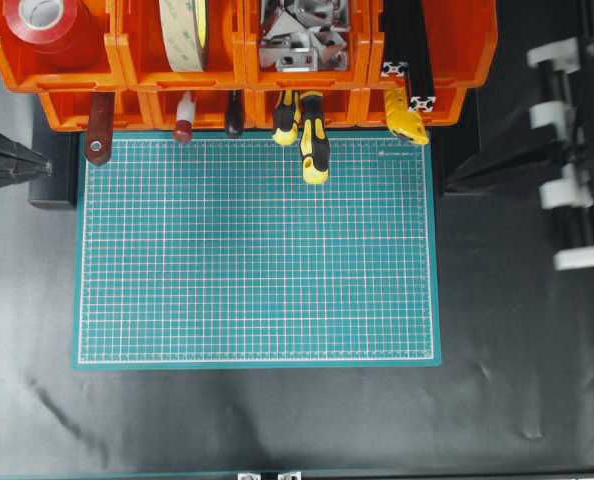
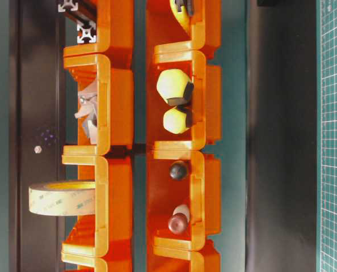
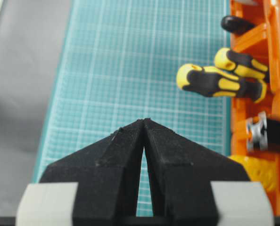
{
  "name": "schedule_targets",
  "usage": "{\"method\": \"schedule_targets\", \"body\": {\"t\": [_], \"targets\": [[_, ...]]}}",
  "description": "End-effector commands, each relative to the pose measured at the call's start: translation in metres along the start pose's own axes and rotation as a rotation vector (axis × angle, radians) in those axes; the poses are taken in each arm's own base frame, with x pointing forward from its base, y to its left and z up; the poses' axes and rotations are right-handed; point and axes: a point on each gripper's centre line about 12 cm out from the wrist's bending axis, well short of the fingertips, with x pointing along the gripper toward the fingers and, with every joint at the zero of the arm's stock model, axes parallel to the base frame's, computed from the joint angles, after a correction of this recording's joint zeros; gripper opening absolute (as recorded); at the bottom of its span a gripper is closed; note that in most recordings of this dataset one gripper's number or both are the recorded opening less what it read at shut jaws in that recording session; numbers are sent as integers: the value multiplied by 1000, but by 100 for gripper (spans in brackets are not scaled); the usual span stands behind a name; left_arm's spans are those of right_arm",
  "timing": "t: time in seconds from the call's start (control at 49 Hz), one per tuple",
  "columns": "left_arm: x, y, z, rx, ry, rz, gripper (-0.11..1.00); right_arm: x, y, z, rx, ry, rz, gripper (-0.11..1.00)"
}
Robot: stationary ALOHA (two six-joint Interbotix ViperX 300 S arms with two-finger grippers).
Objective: Pick frame from container rack with right arm.
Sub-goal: 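Move the right gripper toward the orange rack's extrusion bin, then align the open right gripper with the black aluminium extrusion in the rack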
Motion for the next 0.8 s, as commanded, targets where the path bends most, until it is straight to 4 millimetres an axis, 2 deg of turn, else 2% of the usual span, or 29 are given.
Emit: {"method": "schedule_targets", "body": {"t": [0.0,0.143,0.286,0.51,0.775], "targets": [[-1,-1,13,0,-34,-3,0,-1,-1,19,-73,107,-74,-1],[-6,-1,17,1,-46,-2,0,7,0,19,-155,261,-208,-1],[-10,-2,19,-1,-48,-2,0,13,3,23,-231,269,-377,-1],[-11,-2,19,-1,-51,-2,0,21,19,25,-487,274,-631,-1],[-10,-1,13,-1,-34,0,0,27,25,17,-518,421,-751,0]]}}
